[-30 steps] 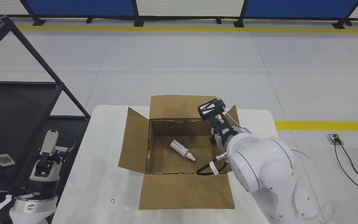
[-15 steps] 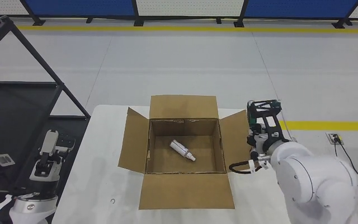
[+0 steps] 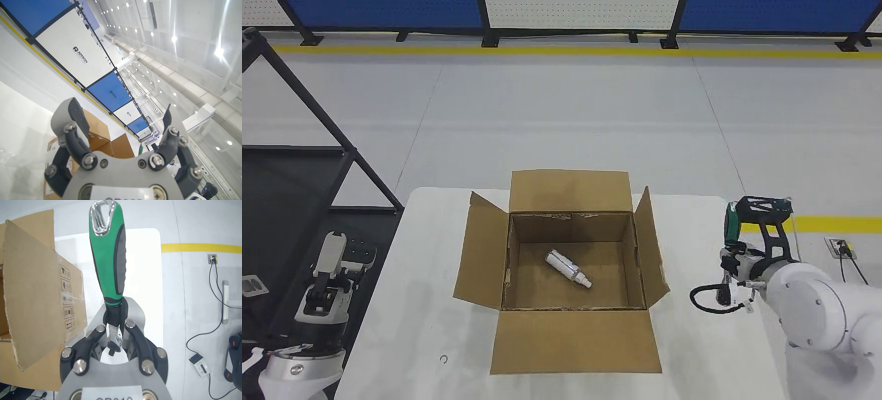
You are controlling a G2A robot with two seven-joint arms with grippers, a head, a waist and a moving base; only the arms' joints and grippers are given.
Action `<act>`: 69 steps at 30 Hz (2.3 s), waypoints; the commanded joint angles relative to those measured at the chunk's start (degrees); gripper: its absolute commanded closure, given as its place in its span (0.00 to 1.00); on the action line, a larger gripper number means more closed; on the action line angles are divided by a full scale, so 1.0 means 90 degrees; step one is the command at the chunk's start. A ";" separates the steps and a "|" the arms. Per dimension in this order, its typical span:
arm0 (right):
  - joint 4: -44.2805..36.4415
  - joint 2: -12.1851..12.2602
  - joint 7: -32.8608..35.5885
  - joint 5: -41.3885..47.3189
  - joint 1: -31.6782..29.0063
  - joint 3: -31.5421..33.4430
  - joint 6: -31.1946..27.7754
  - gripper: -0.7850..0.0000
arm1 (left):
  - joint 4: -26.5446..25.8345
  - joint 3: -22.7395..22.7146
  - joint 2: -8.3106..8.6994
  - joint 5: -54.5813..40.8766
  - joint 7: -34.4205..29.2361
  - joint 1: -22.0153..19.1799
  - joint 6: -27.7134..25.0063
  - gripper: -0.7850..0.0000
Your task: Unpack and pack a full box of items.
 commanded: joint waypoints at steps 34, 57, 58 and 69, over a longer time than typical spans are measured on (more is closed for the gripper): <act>0.4875 0.0175 -0.1235 0.0448 0.1293 -0.0486 -0.1106 1.00 | 0.0000 0.0000 0.0000 0.0000 0.0000 0.0000 0.0000 0.00; 0.7122 0.0202 -0.1634 0.0745 0.2320 -0.0875 -0.1306 0.75 | 0.0000 0.0000 0.0000 0.0000 0.0000 0.0000 0.0000 0.00; 0.7167 0.0202 -0.1650 0.0762 0.2342 -0.0892 -0.1317 0.70 | 0.0000 0.0000 0.0000 0.0000 0.0000 0.0000 0.0000 0.00; 0.6394 0.0298 -0.1668 0.0844 0.2065 -0.0757 -0.1150 0.57 | 0.0000 0.0000 0.0000 0.0000 0.0000 0.0000 0.0000 0.00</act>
